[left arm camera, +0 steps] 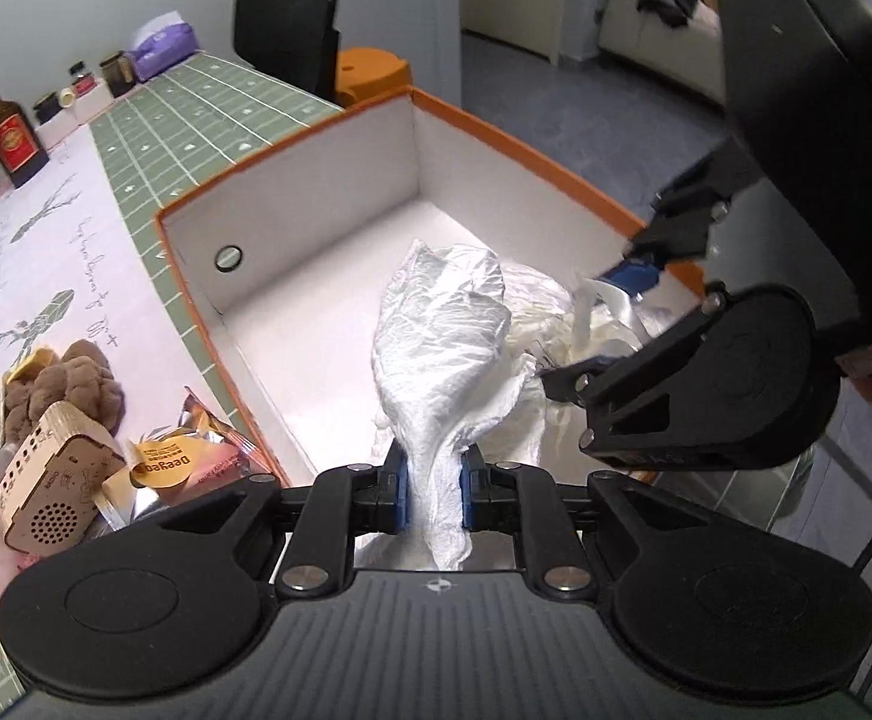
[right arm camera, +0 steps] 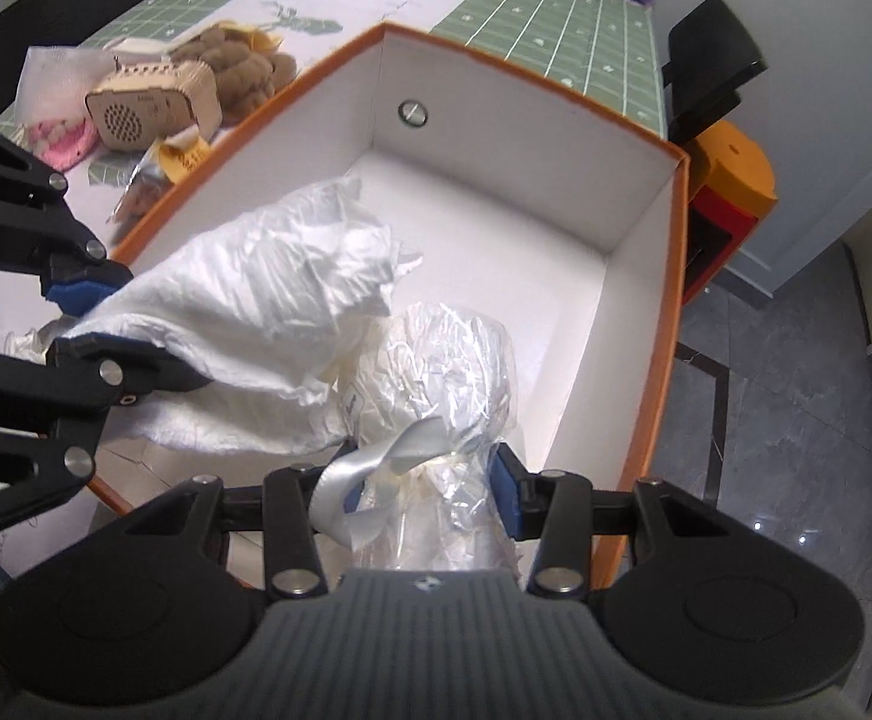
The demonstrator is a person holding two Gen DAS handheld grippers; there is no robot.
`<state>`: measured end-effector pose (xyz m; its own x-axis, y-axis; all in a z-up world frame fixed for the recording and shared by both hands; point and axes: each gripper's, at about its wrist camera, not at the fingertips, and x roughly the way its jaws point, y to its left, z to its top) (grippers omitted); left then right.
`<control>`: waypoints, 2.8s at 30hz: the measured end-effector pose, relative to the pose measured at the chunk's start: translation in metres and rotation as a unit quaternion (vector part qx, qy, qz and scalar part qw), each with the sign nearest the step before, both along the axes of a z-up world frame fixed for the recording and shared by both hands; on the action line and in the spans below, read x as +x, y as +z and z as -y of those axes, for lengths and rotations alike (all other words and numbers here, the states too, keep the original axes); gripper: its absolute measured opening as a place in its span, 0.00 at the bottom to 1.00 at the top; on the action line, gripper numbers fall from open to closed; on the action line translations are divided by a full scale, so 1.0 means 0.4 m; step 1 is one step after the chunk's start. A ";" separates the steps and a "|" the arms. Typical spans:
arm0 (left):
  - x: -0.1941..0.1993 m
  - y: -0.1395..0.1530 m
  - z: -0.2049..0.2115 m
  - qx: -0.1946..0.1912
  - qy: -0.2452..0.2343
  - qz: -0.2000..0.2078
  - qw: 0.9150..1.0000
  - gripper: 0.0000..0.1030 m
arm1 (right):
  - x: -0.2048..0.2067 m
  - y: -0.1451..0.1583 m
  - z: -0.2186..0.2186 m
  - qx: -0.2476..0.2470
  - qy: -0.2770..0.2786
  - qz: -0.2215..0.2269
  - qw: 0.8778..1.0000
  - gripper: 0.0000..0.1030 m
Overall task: Organize soft objects
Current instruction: 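Carry both items into the orange box and open both tools, then withdraw both tools from the box back toward the table items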
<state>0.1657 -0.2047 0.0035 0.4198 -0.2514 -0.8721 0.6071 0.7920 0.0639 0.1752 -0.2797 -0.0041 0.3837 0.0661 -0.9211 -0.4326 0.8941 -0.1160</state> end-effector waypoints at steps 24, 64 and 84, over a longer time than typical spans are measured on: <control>0.006 -0.023 0.006 0.014 -0.021 0.005 1.000 0.47 | 0.028 -0.034 -0.007 -0.009 0.026 -0.042 0.999 0.63; -0.185 0.069 -0.403 -0.108 0.162 0.173 0.965 0.65 | -0.185 0.152 -0.279 0.018 0.008 0.158 0.987 0.75; -0.235 -0.107 -0.653 -0.148 0.289 0.179 0.929 0.65 | -0.233 -0.065 -0.523 0.101 -0.022 0.263 0.959 0.75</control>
